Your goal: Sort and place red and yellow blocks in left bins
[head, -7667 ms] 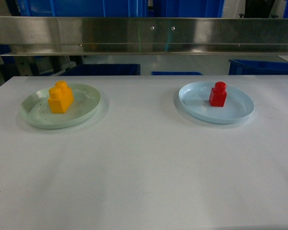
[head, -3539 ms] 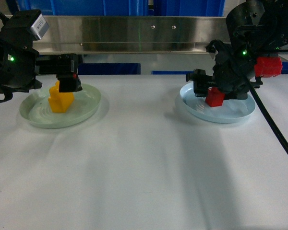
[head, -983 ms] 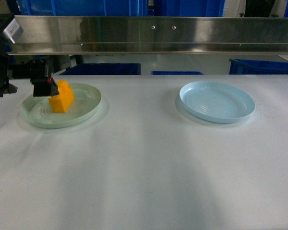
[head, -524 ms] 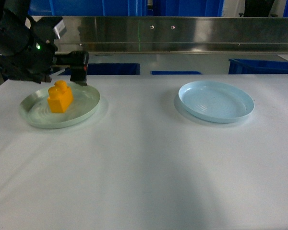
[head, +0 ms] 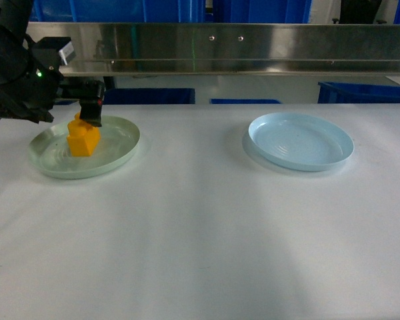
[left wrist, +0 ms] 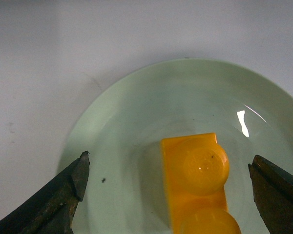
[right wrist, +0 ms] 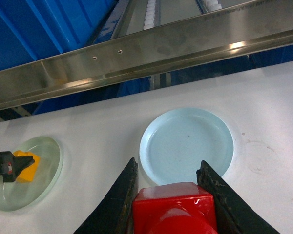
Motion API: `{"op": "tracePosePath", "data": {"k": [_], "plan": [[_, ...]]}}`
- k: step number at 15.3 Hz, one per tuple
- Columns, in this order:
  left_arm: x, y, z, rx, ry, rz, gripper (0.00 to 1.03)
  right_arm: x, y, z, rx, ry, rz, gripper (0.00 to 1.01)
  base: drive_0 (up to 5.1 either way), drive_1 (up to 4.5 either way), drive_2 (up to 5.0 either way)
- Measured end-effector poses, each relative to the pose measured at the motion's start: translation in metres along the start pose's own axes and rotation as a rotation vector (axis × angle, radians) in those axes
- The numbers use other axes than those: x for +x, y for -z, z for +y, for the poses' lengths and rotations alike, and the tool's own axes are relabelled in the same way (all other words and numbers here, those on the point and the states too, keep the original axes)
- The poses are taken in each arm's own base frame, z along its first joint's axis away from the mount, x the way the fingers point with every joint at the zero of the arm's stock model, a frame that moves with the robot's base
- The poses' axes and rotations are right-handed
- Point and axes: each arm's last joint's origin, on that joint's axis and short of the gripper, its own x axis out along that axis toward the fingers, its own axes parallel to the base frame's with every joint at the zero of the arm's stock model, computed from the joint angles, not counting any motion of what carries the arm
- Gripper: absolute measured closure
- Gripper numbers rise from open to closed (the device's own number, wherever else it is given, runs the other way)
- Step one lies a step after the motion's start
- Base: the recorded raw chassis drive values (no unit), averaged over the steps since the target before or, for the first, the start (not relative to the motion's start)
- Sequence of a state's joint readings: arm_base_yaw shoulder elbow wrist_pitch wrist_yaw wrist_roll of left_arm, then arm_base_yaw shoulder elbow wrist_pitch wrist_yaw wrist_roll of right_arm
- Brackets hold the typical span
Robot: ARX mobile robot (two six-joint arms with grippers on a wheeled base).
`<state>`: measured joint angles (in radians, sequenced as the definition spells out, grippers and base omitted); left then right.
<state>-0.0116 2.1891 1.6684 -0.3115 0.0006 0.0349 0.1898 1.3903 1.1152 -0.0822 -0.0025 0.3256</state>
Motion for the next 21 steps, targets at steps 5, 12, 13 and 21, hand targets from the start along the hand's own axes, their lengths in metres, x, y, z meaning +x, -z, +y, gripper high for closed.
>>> {"op": "tracePosePath", "data": {"k": [5,12,13,21], "plan": [[0.013,0.007,0.000,-0.001,0.009,0.047,0.05,0.000,0.000,0.000,0.000,0.000,0.000,0.72,0.0,0.00,0.0],[0.029,0.010,0.000,0.046,-0.008,0.019,0.53,0.000,0.000,0.000,0.000,0.000,0.000,0.72,0.0,0.00,0.0],[0.030,0.008,0.000,0.052,-0.009,-0.010,0.74,0.000,0.000,0.000,0.000,0.000,0.000,0.72,0.0,0.00,0.0],[-0.119,0.027,0.019,0.034,-0.008,-0.333,0.76,0.000,0.000,0.000,0.000,0.000,0.000,0.72,0.0,0.00,0.0]]}}
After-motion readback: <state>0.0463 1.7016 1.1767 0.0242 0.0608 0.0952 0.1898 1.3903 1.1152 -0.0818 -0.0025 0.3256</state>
